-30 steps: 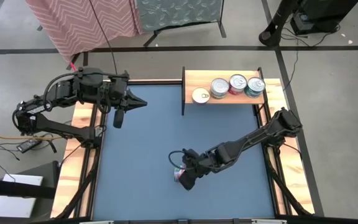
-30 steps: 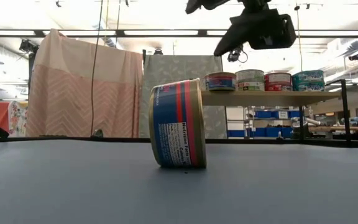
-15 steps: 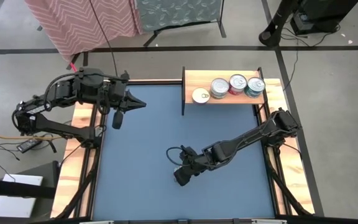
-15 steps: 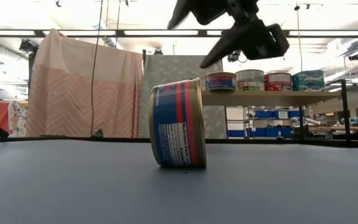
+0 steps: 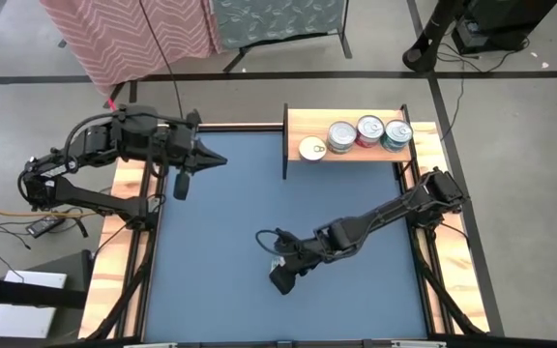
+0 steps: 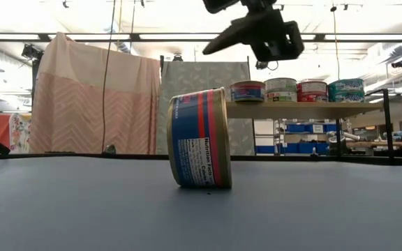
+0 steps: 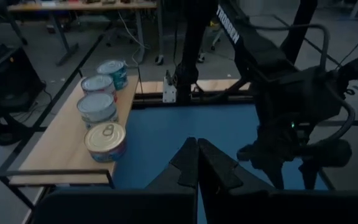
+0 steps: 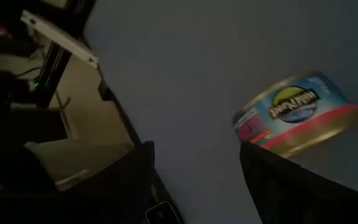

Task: Stack canned seafood by type on shelf
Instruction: Stack the blue-pink tuna can on top of the blue-pink tuna can on the shelf

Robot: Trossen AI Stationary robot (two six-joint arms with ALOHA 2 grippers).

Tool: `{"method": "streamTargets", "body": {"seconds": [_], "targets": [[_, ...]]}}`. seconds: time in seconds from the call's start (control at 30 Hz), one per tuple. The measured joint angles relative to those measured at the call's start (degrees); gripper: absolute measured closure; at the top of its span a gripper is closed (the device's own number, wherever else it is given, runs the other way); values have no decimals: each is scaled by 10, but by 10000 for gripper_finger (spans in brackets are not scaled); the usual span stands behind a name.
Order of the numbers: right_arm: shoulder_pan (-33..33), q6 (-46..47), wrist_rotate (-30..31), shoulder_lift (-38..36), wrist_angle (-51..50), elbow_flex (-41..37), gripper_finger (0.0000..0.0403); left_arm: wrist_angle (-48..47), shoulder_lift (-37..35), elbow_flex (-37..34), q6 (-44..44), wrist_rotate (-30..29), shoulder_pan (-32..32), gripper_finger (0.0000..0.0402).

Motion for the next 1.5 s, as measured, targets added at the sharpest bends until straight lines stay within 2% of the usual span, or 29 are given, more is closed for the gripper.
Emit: {"method": "streamTargets", "body": {"seconds": [0.3, 0.6, 0.83, 1.03, 1.37, 1.5], "targets": [[-25, -95, -27, 0, 40, 0, 155, 71, 0, 0, 0, 0, 0, 394], [-70, -102, -138, 0, 76, 0, 157, 131, 0, 0, 0, 1, 0, 394], [-83, -162, -106, 0, 97, 0, 157, 142, 1, 0, -18, 18, 0, 394], [-94, -112, -71, 0, 107, 0, 161, 140, 2, 0, -18, 57, 0, 394], [-69, -105, -89, -4, 94, 0, 151, 138, 2, 0, -17, 56, 0, 394], [-53, -103, -98, -17, 12, 0, 143, 137, 2, 0, -16, 52, 0, 394]]}}
